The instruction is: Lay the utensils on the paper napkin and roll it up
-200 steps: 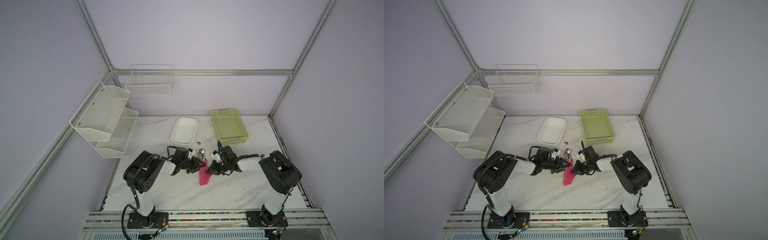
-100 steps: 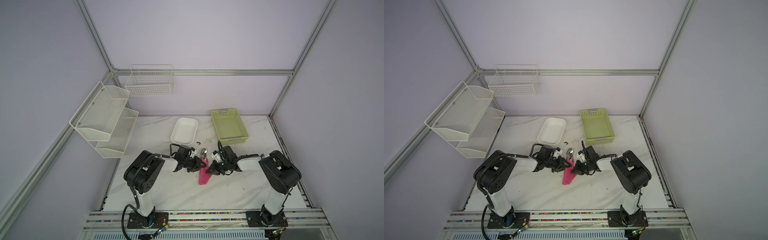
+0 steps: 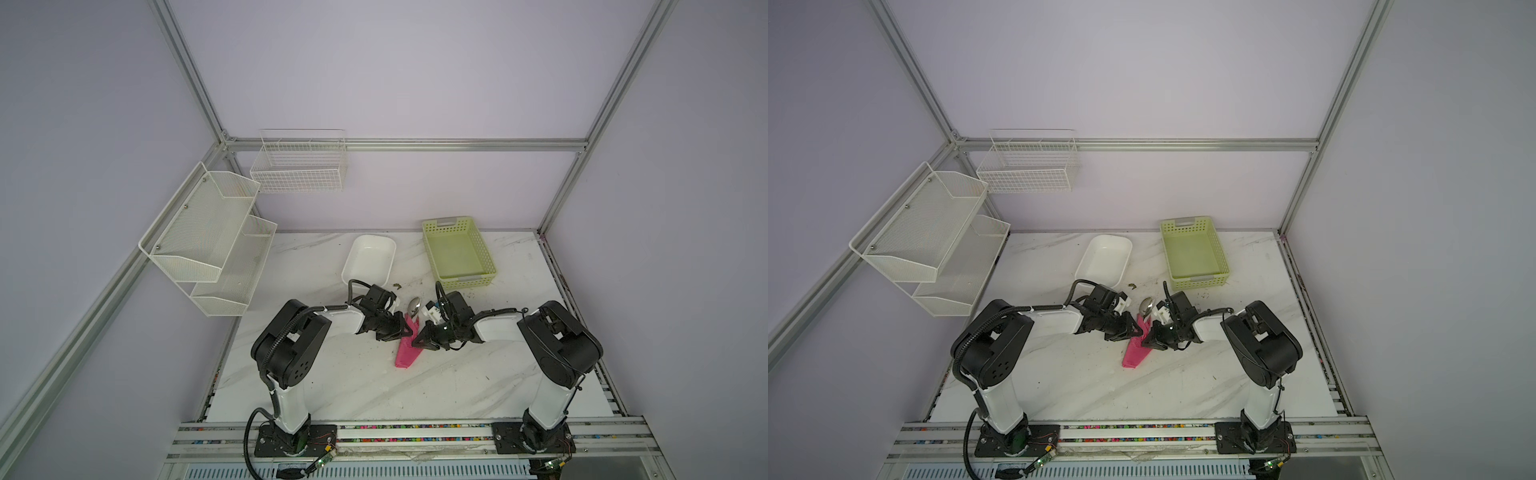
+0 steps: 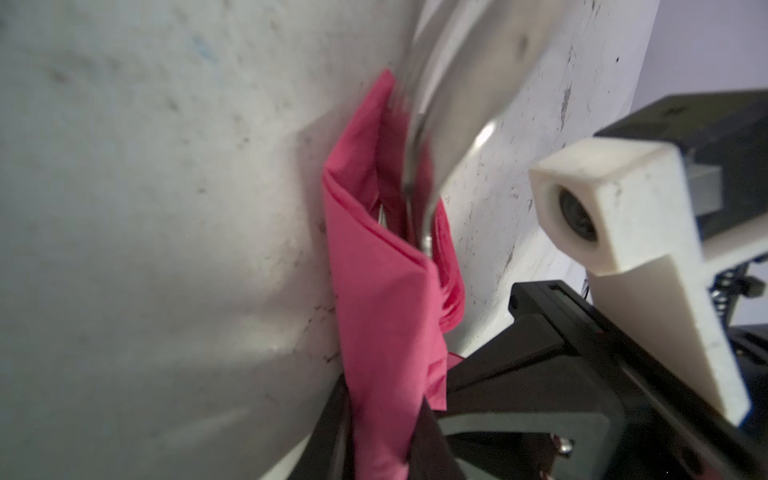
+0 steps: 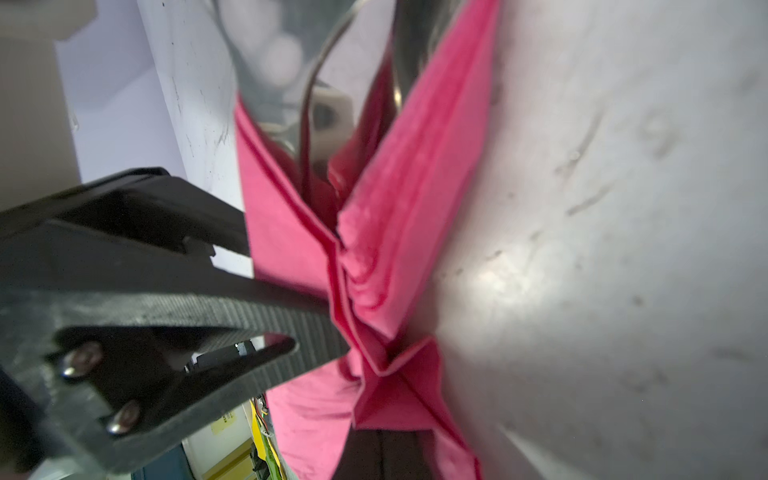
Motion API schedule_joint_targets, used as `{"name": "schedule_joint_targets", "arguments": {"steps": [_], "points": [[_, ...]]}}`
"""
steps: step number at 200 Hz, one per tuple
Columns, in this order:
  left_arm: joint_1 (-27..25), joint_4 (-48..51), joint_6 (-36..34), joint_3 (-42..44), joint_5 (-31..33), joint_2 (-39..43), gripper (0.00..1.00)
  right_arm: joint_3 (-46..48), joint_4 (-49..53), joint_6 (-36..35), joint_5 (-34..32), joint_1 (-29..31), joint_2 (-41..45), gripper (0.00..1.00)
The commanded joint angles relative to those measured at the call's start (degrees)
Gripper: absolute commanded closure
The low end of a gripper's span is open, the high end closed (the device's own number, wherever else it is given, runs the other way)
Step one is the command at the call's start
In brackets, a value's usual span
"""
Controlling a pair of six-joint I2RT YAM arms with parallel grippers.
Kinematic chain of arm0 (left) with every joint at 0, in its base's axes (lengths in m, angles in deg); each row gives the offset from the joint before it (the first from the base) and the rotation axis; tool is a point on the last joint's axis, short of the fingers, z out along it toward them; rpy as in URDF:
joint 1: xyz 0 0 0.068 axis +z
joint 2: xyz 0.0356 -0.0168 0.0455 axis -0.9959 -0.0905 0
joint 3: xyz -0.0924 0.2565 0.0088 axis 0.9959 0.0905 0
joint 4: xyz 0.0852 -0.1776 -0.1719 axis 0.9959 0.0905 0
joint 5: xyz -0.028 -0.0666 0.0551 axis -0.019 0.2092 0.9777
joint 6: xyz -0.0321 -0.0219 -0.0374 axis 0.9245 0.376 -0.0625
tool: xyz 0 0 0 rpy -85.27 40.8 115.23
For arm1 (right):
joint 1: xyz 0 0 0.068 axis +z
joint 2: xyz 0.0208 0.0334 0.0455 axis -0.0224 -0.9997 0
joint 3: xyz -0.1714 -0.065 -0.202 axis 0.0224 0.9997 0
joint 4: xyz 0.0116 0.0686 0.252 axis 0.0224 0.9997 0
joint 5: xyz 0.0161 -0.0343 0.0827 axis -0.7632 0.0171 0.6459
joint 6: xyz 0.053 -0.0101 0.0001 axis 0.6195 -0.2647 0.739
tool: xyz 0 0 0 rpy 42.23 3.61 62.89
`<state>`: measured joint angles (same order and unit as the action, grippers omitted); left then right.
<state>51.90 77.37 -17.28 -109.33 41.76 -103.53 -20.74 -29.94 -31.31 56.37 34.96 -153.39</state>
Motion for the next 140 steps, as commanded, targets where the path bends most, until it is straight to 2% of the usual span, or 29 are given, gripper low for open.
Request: {"name": "schedule_joint_targets", "arguments": {"steps": [1,41,88,140], "points": [[-2.0,8.6,-1.9,0.2,4.1,-2.5,0.88,3.3,8.1,-0.4,-10.0,0.3,-4.1,1.0],[-1.8,5.6,-2.2,0.0,5.3,0.2,1.0,3.2,7.6,0.3,-10.2,0.3,0.1,1.0],[-0.5,0.9,-2.0,2.2,4.6,3.9,1.0,2.9,8.0,1.1,-10.2,-0.1,3.6,0.97],[0.8,-7.9,-0.4,6.4,1.1,7.2,1.0,2.3,8.0,1.2,-9.5,-0.3,6.1,0.92]]}}
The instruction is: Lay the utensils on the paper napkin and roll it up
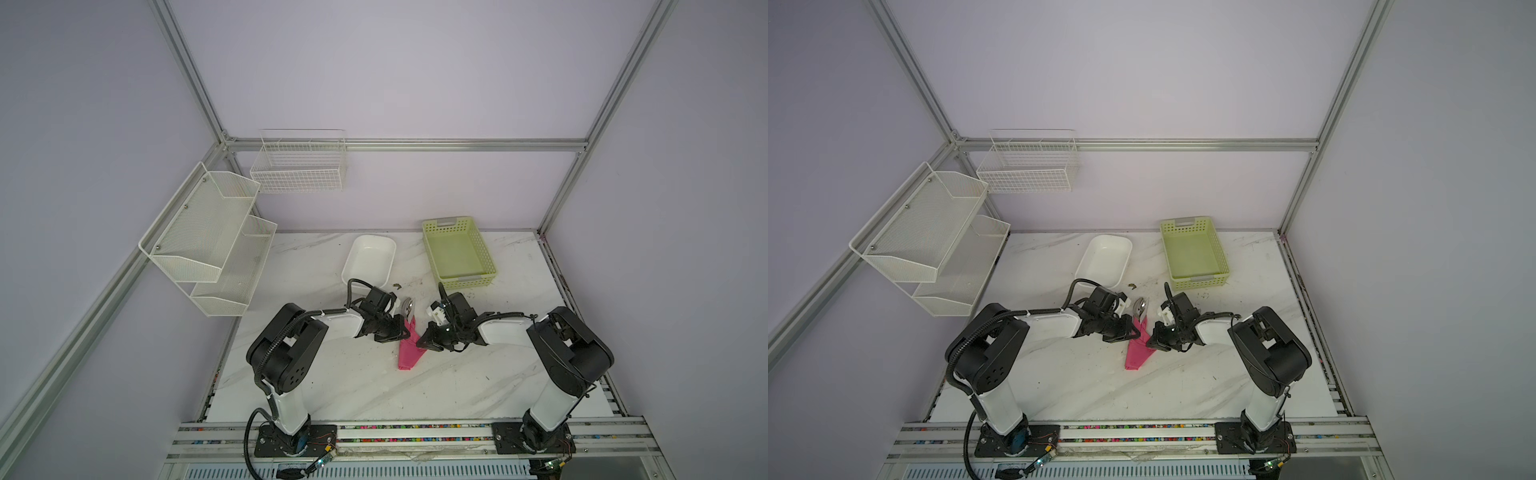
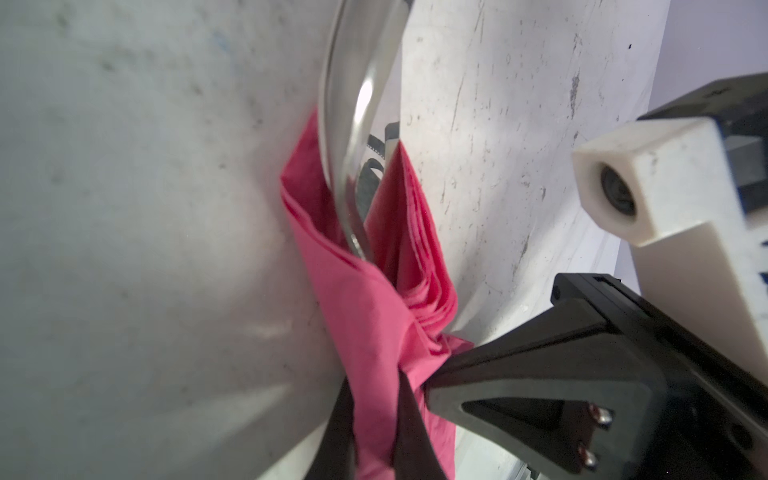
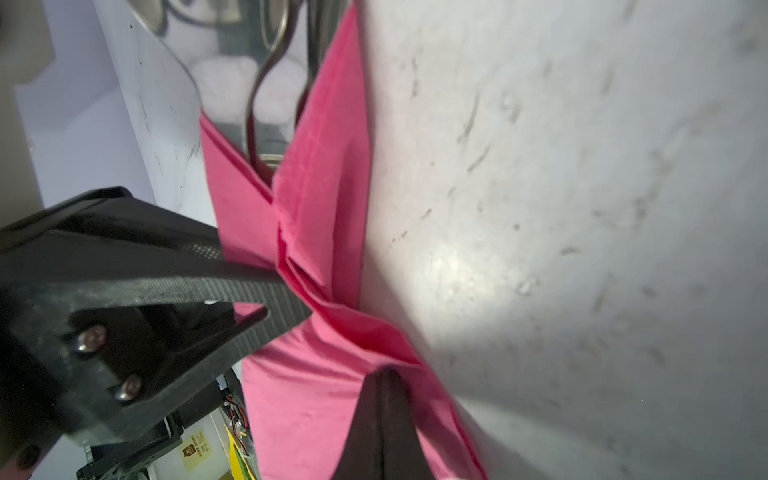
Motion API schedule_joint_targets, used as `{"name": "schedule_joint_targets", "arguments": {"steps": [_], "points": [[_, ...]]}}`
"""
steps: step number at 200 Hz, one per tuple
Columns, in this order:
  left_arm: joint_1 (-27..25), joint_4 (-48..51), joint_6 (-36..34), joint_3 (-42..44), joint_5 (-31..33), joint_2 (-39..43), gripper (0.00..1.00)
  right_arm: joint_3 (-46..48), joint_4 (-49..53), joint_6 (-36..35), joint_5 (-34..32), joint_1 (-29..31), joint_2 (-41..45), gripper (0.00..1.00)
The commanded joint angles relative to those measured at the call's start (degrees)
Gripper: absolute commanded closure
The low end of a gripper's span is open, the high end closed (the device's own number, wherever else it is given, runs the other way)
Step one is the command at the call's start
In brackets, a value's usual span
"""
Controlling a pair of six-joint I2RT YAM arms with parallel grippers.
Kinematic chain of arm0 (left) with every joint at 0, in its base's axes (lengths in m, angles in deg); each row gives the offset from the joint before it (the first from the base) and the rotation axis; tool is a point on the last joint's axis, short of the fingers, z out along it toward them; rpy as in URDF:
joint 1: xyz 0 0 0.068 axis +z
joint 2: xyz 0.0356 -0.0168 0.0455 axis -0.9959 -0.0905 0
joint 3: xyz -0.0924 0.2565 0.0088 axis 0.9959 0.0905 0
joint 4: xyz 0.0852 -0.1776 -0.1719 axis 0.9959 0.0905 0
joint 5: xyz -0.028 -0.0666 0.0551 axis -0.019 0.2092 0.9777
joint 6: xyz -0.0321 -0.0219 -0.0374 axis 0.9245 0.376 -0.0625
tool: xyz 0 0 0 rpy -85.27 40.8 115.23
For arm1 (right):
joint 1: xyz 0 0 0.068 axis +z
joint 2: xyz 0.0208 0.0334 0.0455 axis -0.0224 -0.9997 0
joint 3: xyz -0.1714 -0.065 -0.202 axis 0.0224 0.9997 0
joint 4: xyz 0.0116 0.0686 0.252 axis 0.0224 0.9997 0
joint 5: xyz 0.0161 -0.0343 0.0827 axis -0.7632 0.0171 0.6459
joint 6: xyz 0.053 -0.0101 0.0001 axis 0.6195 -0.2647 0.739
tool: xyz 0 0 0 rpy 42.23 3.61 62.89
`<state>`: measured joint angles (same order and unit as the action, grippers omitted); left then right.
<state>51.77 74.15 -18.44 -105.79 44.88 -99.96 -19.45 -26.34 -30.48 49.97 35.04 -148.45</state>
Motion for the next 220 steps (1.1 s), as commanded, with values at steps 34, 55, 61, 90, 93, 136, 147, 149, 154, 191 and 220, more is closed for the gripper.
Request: {"name": "schedule_joint_targets", "arguments": {"steps": [34,55,61,90,93,136,147,149,154,191,220], "points": [[1.7,-9.1,1.8,4.8,-3.8,5.4,1.0,1.1,3.3,0.6,-1.7,-0.4,2.1,0.89],[2.2,-12.6,3.0,6.2,-4.6,6.2,1.0,1.1,2.6,0.8,-1.0,-0.3,2.6,0.87],[2.3,-13.3,3.2,6.4,-4.8,6.2,1.0,1.2,2.2,1.0,-0.7,-0.3,2.7,0.87],[2.6,-14.3,3.4,6.7,-5.3,5.1,1.0,1.2,1.1,1.2,0.1,-0.3,3.0,0.85],[2.6,-14.4,3.5,6.7,-5.4,4.9,1.0,1.1,0.9,1.3,0.3,-0.3,2.9,0.85],[3.2,-17.8,5.5,8.2,-6.8,3.0,1.0,-1.5,9.2,0.6,-6.1,-0.3,2.9,0.84],[3.3,-18.1,5.6,8.4,-6.8,3.1,1.0,-2.9,12.9,-0.3,-8.8,-0.3,4.5,0.81],[3.3,-18.2,5.6,8.5,-6.8,3.2,1.0,-3.1,13.3,-0.3,-9.0,-0.4,4.8,0.81],[3.4,-18.4,5.6,8.7,-6.8,3.3,1.0,-3.6,14.2,-0.1,-9.5,-0.4,5.7,0.8],[3.7,-18.6,5.5,9.0,-6.9,3.4,1.0,-7.2,18.0,-0.4,-10.4,-0.3,11.0,0.79],[3.8,-19.4,5.9,9.1,-7.2,3.2,1.0,-5.8,10.2,3.7,-1.6,-0.1,11.8,0.78]]}}
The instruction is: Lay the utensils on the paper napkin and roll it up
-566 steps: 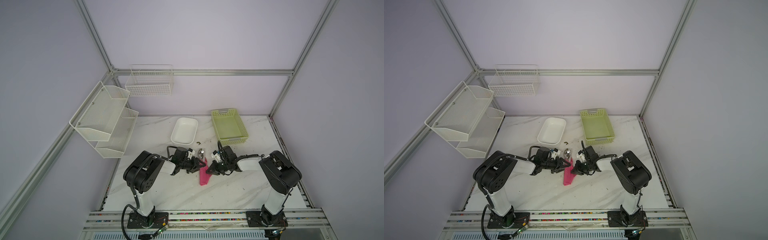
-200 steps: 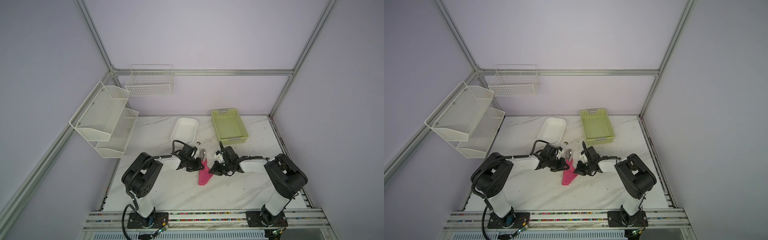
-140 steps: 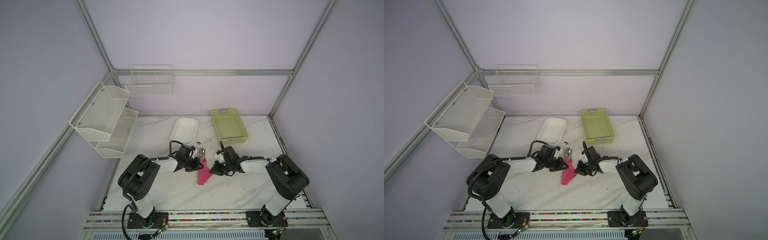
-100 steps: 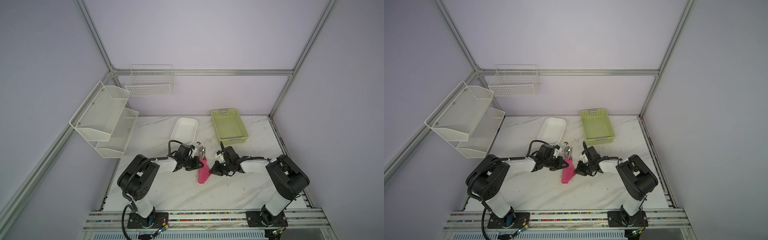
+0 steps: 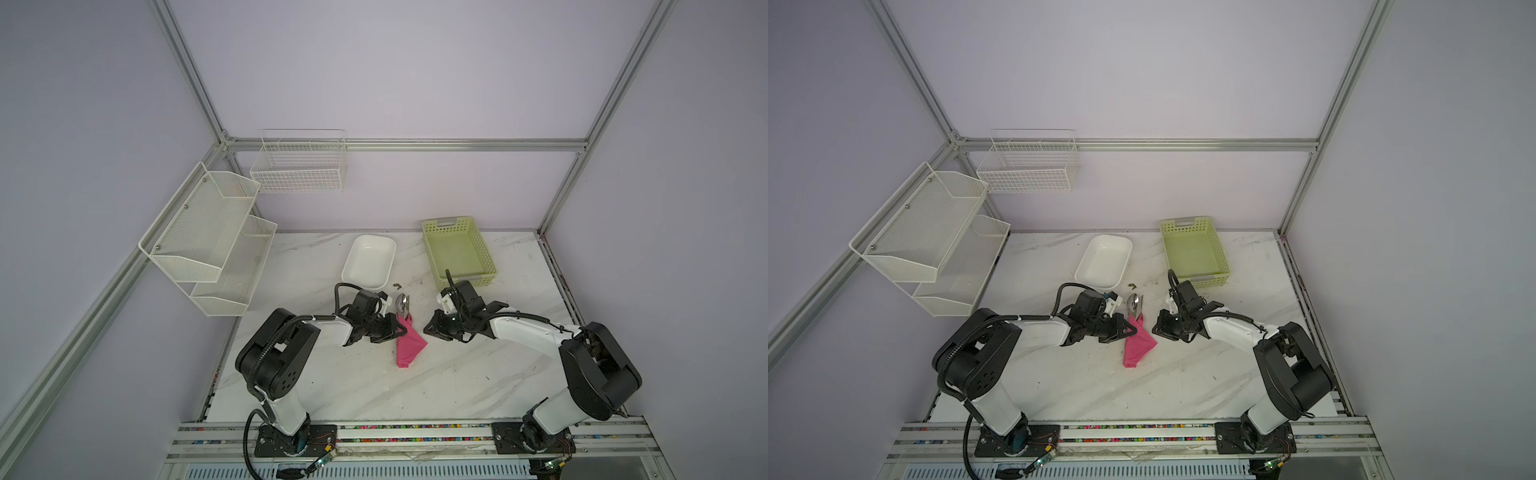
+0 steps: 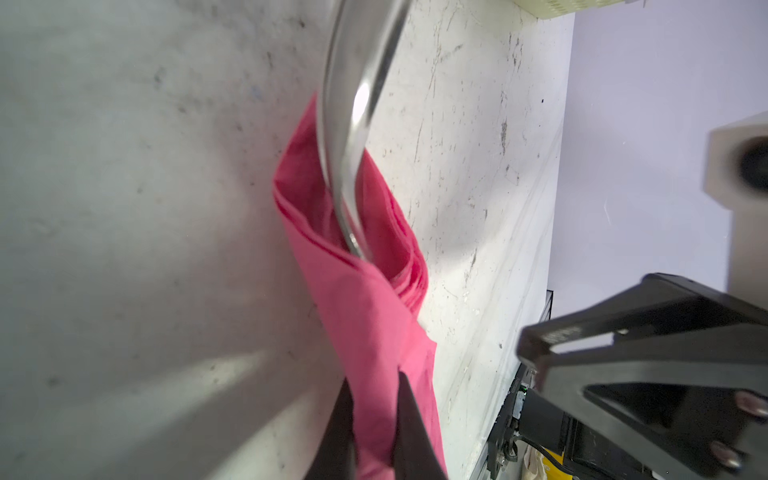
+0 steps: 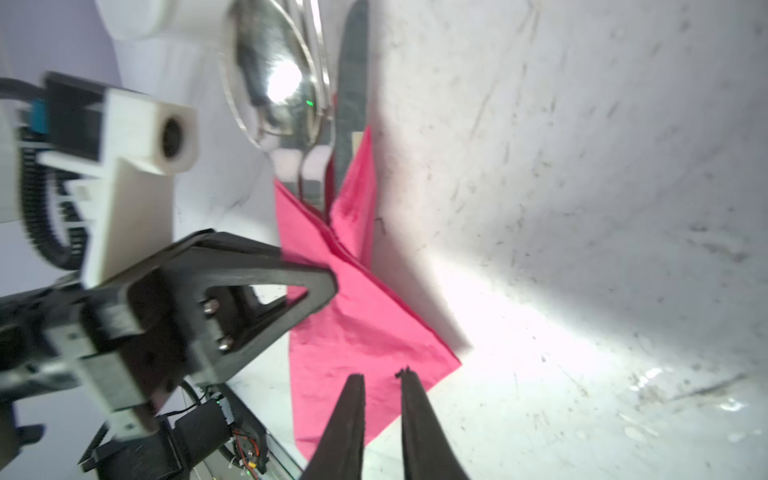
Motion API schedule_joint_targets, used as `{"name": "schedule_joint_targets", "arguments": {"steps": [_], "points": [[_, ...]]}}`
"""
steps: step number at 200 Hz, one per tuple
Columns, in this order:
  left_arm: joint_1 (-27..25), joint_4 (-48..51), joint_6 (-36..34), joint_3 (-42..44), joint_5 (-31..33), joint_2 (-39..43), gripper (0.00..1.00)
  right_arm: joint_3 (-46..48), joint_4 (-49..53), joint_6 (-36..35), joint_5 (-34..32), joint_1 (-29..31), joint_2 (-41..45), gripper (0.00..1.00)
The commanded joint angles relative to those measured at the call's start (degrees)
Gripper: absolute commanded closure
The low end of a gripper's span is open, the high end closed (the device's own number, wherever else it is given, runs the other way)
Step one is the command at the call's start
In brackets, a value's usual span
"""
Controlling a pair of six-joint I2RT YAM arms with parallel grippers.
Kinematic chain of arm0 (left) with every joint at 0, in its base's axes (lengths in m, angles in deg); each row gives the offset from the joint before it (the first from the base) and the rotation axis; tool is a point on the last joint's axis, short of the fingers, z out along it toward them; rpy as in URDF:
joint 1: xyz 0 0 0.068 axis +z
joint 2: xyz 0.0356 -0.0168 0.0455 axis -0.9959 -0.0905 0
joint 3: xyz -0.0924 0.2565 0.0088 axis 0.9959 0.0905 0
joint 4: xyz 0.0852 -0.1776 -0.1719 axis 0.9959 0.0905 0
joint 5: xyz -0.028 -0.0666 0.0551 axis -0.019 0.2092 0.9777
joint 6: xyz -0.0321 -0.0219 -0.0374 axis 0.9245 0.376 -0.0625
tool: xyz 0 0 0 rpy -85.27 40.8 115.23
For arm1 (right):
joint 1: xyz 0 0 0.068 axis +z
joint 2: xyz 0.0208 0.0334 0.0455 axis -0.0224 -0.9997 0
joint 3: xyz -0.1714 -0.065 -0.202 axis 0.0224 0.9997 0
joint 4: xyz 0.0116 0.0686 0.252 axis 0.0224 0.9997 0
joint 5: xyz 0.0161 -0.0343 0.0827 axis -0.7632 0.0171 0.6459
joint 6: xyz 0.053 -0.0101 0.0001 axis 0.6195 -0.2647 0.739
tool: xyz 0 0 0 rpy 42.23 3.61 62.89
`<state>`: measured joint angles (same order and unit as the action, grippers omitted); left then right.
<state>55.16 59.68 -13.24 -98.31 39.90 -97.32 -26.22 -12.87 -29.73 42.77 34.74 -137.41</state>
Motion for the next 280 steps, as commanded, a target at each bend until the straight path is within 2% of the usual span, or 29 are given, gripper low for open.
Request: {"name": "schedule_joint_targets", "arguments": {"steps": [1,14,38,71,101,239,280], "points": [[0.4,-4.9,0.7,1.6,-2.2,0.5,1.0,1.2,-3.7,3.1,6.2,0.1,0.6,0.78],[0.5,-5.3,0.9,1.8,-2.2,0.6,1.0,3.0,-9.0,5.6,11.0,0.7,-1.4,0.76],[0.5,-5.9,1.1,2.1,-2.3,0.9,1.0,6.4,-19.1,10.4,14.4,1.6,-3.9,0.72],[0.6,-7.1,1.8,2.9,-2.6,1.3,1.0,8.1,-24.0,11.9,15.0,1.6,-6.9,0.66],[0.7,-8.0,2.3,3.2,-2.9,1.2,1.0,9.8,-29.5,14.0,16.8,1.6,-8.8,0.66],[0.9,-11.5,5.5,3.0,-4.5,2.9,1.0,11.4,-39.3,17.1,19.8,1.6,-11.5,0.61],[1.2,-12.0,6.5,2.9,-4.8,4.3,1.0,10.4,-35.0,14.6,18.3,1.6,-10.8,0.59]]}}
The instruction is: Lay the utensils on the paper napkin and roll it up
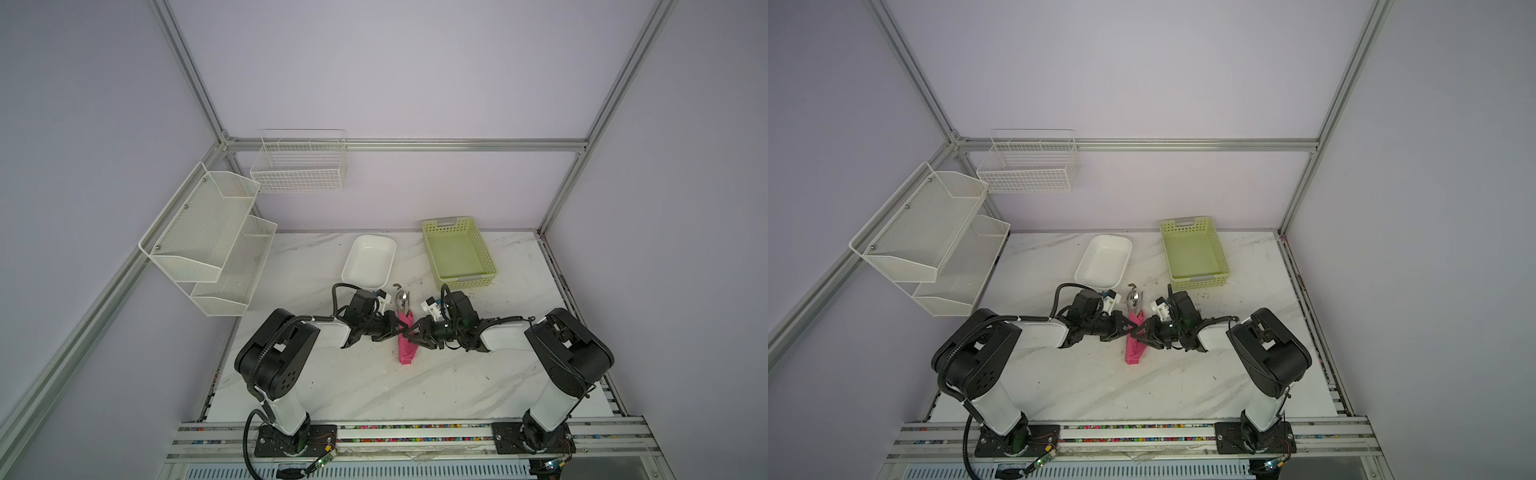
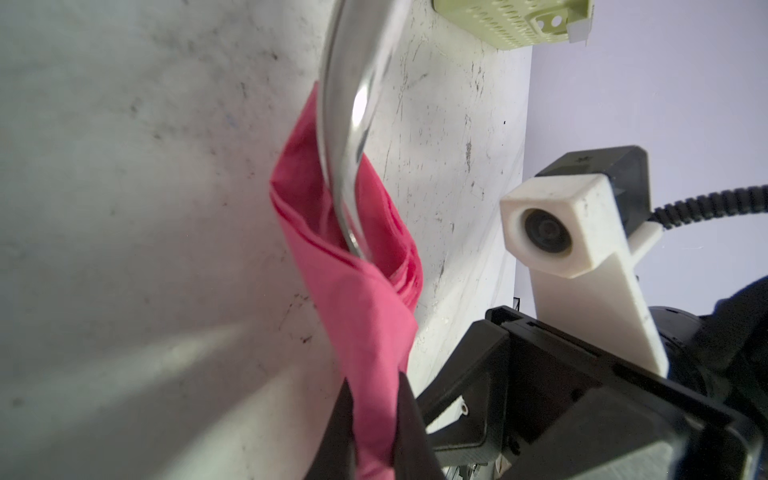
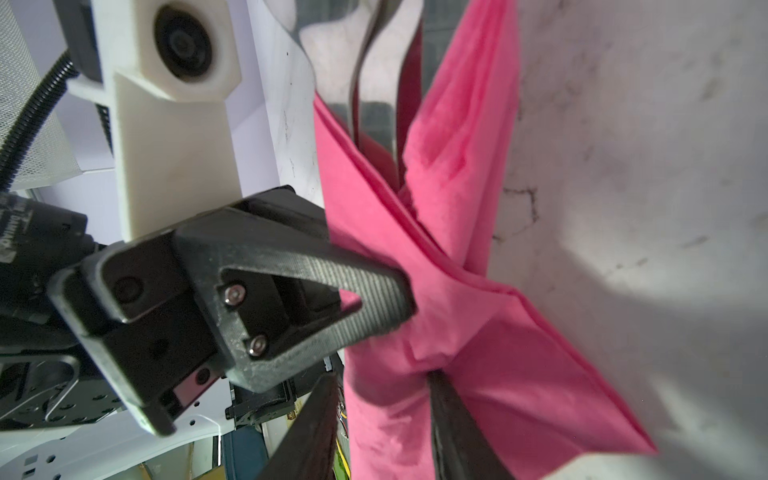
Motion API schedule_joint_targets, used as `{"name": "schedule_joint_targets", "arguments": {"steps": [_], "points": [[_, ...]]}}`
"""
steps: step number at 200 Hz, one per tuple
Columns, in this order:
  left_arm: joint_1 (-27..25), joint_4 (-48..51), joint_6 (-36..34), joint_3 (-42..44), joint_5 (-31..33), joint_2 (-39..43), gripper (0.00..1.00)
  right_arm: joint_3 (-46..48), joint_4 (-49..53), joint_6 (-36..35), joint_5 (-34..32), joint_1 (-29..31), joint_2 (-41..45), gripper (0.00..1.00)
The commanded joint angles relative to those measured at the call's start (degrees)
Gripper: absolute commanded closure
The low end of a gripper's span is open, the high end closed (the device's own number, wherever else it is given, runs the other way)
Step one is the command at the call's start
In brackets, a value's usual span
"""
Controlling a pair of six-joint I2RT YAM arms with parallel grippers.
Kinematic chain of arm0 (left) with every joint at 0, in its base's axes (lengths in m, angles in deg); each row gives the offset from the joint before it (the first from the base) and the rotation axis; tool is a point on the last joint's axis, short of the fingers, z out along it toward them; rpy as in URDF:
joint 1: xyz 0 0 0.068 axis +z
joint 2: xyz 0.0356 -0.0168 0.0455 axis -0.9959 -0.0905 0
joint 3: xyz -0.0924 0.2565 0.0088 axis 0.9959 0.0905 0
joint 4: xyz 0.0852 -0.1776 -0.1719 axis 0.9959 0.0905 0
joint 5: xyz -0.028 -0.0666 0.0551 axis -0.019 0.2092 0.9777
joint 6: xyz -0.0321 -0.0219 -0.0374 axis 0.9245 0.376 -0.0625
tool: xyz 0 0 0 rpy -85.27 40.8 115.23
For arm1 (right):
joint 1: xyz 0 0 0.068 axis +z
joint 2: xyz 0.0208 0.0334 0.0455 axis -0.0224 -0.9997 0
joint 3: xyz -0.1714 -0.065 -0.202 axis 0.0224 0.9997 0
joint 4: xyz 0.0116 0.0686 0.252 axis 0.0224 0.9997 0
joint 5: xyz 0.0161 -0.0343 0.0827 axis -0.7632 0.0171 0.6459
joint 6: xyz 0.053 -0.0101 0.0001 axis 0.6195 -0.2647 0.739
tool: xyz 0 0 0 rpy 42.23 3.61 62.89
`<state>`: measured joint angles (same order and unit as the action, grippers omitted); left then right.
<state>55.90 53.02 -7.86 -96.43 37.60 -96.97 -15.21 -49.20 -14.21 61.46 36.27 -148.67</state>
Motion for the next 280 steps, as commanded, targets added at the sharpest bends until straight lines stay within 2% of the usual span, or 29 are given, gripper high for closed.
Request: {"name": "schedule_joint_targets", "arguments": {"steps": [1,42,160,198,237,253,280], "points": [[0.4,-5.4,1.2,1.0,-2.5,3.9,1.0,-0.6,1.6,-1.0,-0.4,0.1,0.5,0.59],[0.6,-6.2,1.9,1.0,-2.9,4.9,1.0,-2.0,5.9,-3.4,-2.6,0.1,1.4,0.55],[0.8,-14.5,7.1,1.4,-5.8,3.8,1.0,-1.8,-7.1,2.0,1.4,0.1,3.3,0.52],[1.1,-19.2,9.9,2.1,-6.8,3.2,1.0,-2.3,-6.9,1.5,1.4,0.1,3.7,0.5],[1.3,-19.5,10.2,2.4,-6.9,2.6,1.0,-2.6,-6.1,0.8,0.8,0.2,3.5,0.5],[1.3,-18.2,9.4,2.6,-6.5,2.3,1.0,-3.2,-2.9,-1.0,-0.3,0.1,4.0,0.55],[1.4,-14.1,6.6,2.7,-5.8,2.2,1.0,-5.0,4.6,-5.8,-2.9,0.1,4.7,0.74]]}}
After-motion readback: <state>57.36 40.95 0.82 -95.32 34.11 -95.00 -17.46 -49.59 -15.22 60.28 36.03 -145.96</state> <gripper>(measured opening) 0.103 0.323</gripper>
